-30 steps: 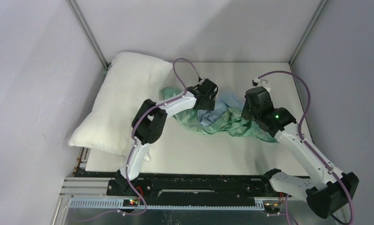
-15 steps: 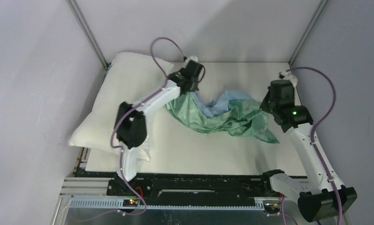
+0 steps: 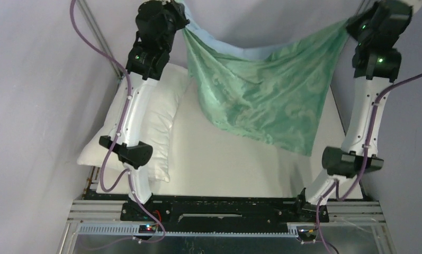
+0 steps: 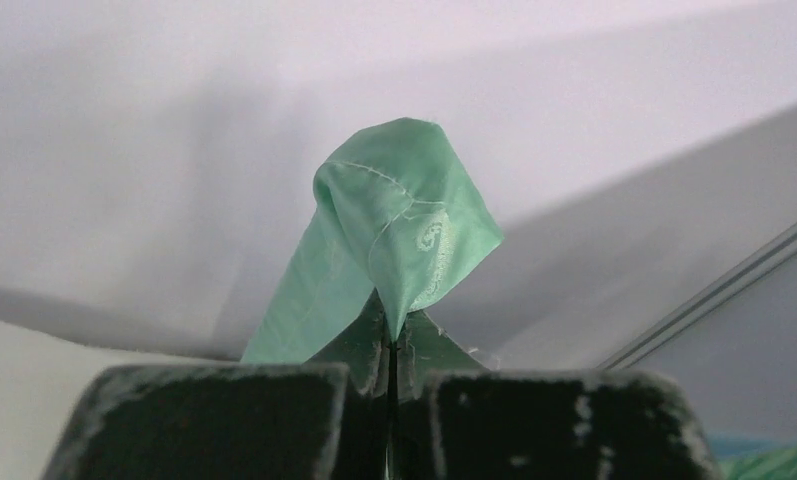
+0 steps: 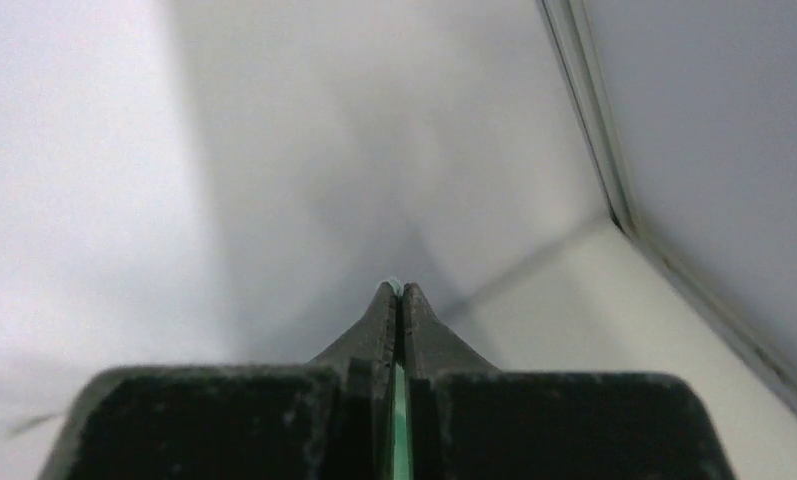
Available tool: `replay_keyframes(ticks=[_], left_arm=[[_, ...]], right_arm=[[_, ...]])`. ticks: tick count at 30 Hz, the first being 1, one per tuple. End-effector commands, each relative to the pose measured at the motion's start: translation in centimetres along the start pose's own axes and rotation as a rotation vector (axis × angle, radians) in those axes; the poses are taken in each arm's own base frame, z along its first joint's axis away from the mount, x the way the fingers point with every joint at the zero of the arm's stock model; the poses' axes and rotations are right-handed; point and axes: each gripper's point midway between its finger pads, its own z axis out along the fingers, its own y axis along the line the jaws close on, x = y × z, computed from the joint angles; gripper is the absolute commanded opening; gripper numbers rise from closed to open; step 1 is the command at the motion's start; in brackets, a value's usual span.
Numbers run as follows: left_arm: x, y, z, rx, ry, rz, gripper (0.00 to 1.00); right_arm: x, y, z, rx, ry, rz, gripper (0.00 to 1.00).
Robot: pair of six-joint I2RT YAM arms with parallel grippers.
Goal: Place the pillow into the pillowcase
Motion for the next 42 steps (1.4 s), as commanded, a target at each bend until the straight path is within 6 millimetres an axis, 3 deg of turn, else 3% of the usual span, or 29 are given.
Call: replay_keyframes(ticks=[1,4,5,8,12,14,17,19,20,22,24,26,27,33,37,39,42], left_arm=[[-5.6,-2.1,-2.4,0.121,-0.128,-0.070,0.00],[-5.5,-1.6,-4.2,0.107,-0.073,-0.068,0.00],[-5.0,-1.2,-4.9,0.094,-0.042,-0.071,0.00],[-1.5,0.6,-7.5,0.053,0.094,-0.092,0.00],[10.0,4.5,-13.8,-0.023,0.339,-0.113,0.00],[16.1,7.0,-18.0,-0.081,0.445,-0.087,0.00],[25.1,11.4,-24.7,-0.159,0.620,-0.107,0.00],[30.3,13.3,-28.7,-0.172,0.720,-0.137,0.00],[32.2,13.9,-30.5,-0.179,0.756,-0.148,0.00],[35.3,15.1,-33.4,-0.198,0.814,-0.161,0.00],[37.5,16.1,-35.5,-0.219,0.859,-0.178,0.00],[38.3,16.4,-36.4,-0.222,0.870,-0.188,0.00],[38.5,16.6,-36.7,-0.226,0.872,-0.190,0.00],[38.4,16.7,-36.6,-0.233,0.875,-0.143,0.02],[36.4,15.7,-35.9,-0.199,0.856,-0.118,0.19],[34.7,15.8,-35.9,-0.199,0.829,-0.104,0.35],[31.7,15.8,-36.1,-0.184,0.784,-0.096,0.47]], right_arm=[[-9.7,3.9,-3.8,-0.149,-0.211,0.072,0.00],[-10.2,2.2,-4.9,-0.161,-0.189,0.130,0.00],[-10.3,1.6,-6.7,-0.157,-0.196,0.140,0.00],[-8.5,-1.0,-9.1,-0.115,-0.160,0.149,0.00],[-2.7,-5.9,-12.9,0.038,-0.028,0.105,0.00],[1.6,-8.8,-15.3,0.111,0.047,0.076,0.00],[9.9,-13.8,-18.9,0.223,0.199,0.032,0.00],[15.7,-17.8,-21.3,0.334,0.318,0.021,0.01],[18.1,-19.3,-22.4,0.368,0.367,0.018,0.11],[22.1,-21.1,-24.2,0.394,0.444,0.017,0.43],[22.6,-20.3,-25.5,0.357,0.446,0.018,0.74],[22.2,-18.8,-25.9,0.296,0.448,0.037,0.96],[22.6,-17.6,-25.8,0.237,0.485,0.057,0.99],[25.4,-15.2,-23.7,0.165,0.587,0.047,1.00],[29.5,-12.3,-22.5,0.130,0.682,-0.106,0.99],[32.1,-11.1,-21.9,0.128,0.724,-0.163,1.00],[36.0,-8.9,-21.4,0.070,0.781,-0.211,1.00]])
